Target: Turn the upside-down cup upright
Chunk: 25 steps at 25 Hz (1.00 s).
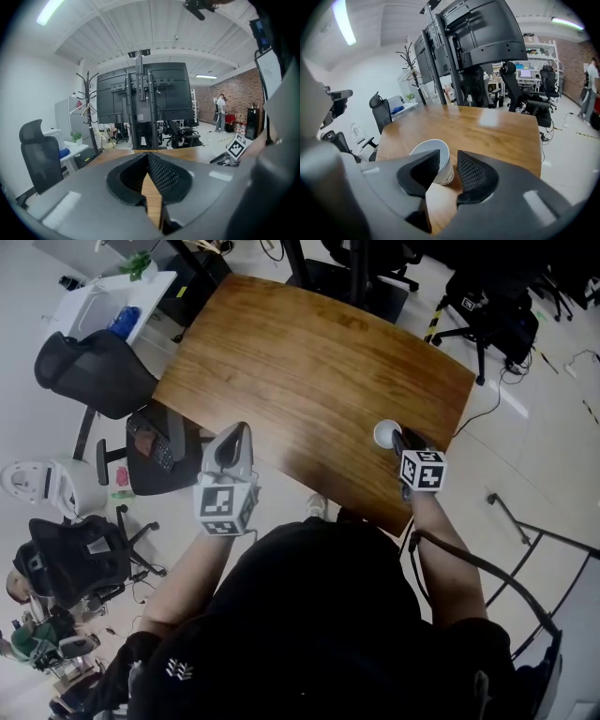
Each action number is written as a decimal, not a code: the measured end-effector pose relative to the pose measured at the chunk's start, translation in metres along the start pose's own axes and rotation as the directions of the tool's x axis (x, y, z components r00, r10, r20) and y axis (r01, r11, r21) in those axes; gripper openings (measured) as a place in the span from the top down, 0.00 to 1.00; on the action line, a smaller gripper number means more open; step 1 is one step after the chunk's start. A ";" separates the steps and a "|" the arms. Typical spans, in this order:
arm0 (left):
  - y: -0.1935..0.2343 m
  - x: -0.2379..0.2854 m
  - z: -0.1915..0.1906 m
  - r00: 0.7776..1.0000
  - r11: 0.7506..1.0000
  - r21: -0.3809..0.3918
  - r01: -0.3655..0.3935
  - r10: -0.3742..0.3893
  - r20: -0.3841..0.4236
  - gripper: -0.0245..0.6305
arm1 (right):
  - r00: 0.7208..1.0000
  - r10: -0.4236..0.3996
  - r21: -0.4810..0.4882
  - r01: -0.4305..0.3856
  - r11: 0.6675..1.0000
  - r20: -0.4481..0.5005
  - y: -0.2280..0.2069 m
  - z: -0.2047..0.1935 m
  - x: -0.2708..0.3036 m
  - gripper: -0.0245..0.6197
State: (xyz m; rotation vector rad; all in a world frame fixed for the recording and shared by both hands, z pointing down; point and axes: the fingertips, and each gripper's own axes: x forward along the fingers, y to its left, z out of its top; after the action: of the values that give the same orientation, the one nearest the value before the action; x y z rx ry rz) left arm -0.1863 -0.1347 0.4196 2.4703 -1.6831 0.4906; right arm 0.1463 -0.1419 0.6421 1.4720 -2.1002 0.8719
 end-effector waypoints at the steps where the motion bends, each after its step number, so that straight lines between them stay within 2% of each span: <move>1: 0.001 -0.001 0.000 1.000 1.000 0.001 -0.002 0.002 -0.001 0.96 | 1.000 0.001 0.000 -0.001 1.000 -0.013 0.001 -0.002 0.002 0.79; 4: 0.005 -0.003 0.001 1.000 1.000 -0.001 -0.010 0.010 0.001 0.96 | 0.999 -0.015 -0.083 0.011 0.996 -0.048 0.008 -0.004 0.004 0.91; 8: 0.004 -0.006 -0.001 1.000 1.000 -0.010 -0.023 0.023 0.003 0.96 | 0.995 -0.102 -0.263 0.096 0.960 -0.010 0.008 0.005 -0.004 0.92; 10: 0.003 -0.007 -0.004 1.000 1.000 -0.012 -0.025 0.025 -0.001 0.96 | 0.983 -0.185 -0.366 0.172 0.914 -0.001 0.003 0.006 -0.008 0.92; 12: 0.003 -0.008 -0.005 1.000 1.000 -0.011 -0.028 0.028 -0.004 0.96 | 0.966 -0.257 -0.499 0.228 0.836 0.011 0.003 0.008 -0.010 0.92; 14: 0.006 -0.011 -0.005 0.999 0.999 -0.009 -0.034 0.034 -0.004 0.96 | 0.962 -0.273 -0.597 0.228 0.769 0.015 0.012 0.005 -0.007 0.92; 15: 0.008 -0.012 -0.006 0.999 0.999 -0.010 -0.039 0.039 -0.004 0.96 | 0.966 -0.258 -0.615 0.212 0.759 0.015 0.020 0.004 -0.005 0.92; 16: 0.010 -0.012 -0.006 0.999 0.999 -0.012 -0.044 0.044 -0.006 0.96 | 0.974 -0.226 -0.611 0.186 0.769 0.012 0.030 0.002 -0.003 0.91; 19: 0.007 -0.014 -0.006 0.999 0.999 -0.011 -0.043 0.043 -0.010 0.96 | 0.998 -0.063 -0.502 0.063 0.862 0.017 0.062 -0.004 0.004 0.85; 21: 0.000 -0.014 -0.008 0.999 1.000 -0.005 -0.031 0.031 -0.018 0.96 | 0.999 0.034 -0.411 -0.026 0.911 0.012 0.075 -0.012 0.010 0.83; 23: -0.005 -0.014 -0.007 1.000 1.000 0.004 -0.019 0.019 -0.019 0.96 | 0.998 0.063 -0.341 -0.061 0.938 -0.005 0.077 -0.019 0.017 0.81; 25: -0.006 -0.014 -0.003 1.000 1.000 0.015 -0.015 0.015 -0.015 0.96 | 0.998 0.065 -0.325 -0.061 0.944 0.003 0.077 -0.021 0.024 0.81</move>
State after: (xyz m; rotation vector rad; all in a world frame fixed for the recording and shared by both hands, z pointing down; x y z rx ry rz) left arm -0.1862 -0.1196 0.4185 2.4592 -1.7000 0.5239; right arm 0.0661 -0.1246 0.6538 1.2463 -2.1855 0.5046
